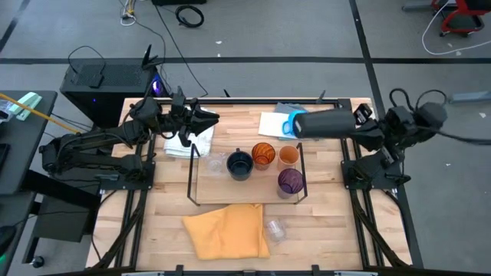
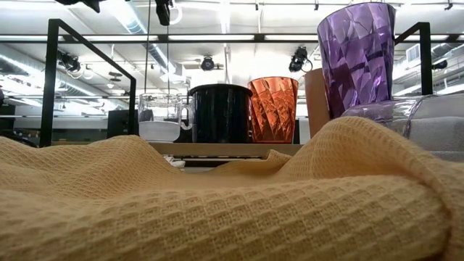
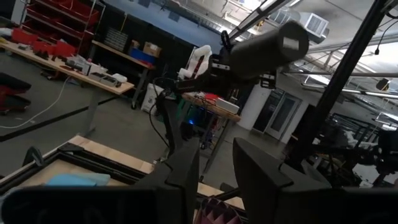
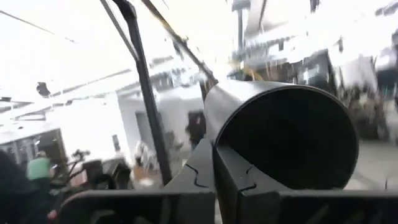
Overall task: Stack small to large cups/mugs on shelf
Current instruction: Put the black cup on the shelf aligned with the orange cup
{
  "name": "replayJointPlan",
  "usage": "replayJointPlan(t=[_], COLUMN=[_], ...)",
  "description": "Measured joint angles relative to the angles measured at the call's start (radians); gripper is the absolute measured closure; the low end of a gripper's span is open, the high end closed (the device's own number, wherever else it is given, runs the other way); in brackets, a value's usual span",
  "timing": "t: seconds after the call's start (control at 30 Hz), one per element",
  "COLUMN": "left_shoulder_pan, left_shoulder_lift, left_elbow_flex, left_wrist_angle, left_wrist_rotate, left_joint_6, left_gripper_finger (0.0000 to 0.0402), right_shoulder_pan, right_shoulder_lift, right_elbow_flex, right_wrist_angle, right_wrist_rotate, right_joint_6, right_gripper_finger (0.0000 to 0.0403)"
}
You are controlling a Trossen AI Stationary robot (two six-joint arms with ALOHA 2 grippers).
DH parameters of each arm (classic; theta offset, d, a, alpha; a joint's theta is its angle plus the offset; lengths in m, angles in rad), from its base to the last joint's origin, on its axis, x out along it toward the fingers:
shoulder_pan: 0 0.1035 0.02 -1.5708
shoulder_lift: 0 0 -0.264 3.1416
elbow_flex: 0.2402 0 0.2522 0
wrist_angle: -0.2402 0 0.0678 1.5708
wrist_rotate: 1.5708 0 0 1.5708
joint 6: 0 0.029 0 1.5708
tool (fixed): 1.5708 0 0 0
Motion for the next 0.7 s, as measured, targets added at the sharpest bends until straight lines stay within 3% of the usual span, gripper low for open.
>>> replayJointPlan(t=[0.07, 0.2, 0.4, 0.53, 0.7], left_shoulder_pan=[0.000, 0.000, 0.000, 0.000, 0.000], left_shoulder_lift=[0.000, 0.000, 0.000, 0.000, 0.000], left_elbow_flex=[0.000, 0.000, 0.000, 0.000, 0.000], left_wrist_angle=[0.000, 0.000, 0.000, 0.000, -0.003], left_wrist_rotate=[0.000, 0.000, 0.002, 0.003, 0.024], left_joint_6=[0.000, -0.003, -0.007, -0.007, -0.006], left_gripper_finger=[0.0297, 0.0297, 0.0297, 0.0297, 0.0297], right_shoulder_pan=[-0.071, -0.265, -0.610, -0.791, -0.853], right_shoulder_lift=[0.002, 0.005, 0.047, 0.187, 0.449], right_elbow_flex=[-0.044, -0.095, -0.103, 0.004, 0.308], right_wrist_angle=[0.068, 0.042, -0.079, -0.205, -0.374], right_wrist_rotate=[-0.060, -0.166, -0.467, -0.730, -0.881], right_joint_6=[-0.016, 0.082, 0.317, 0.389, 0.282], right_gripper_finger=[0.0403, 0.0403, 0.0403, 0.0403, 0.0403])
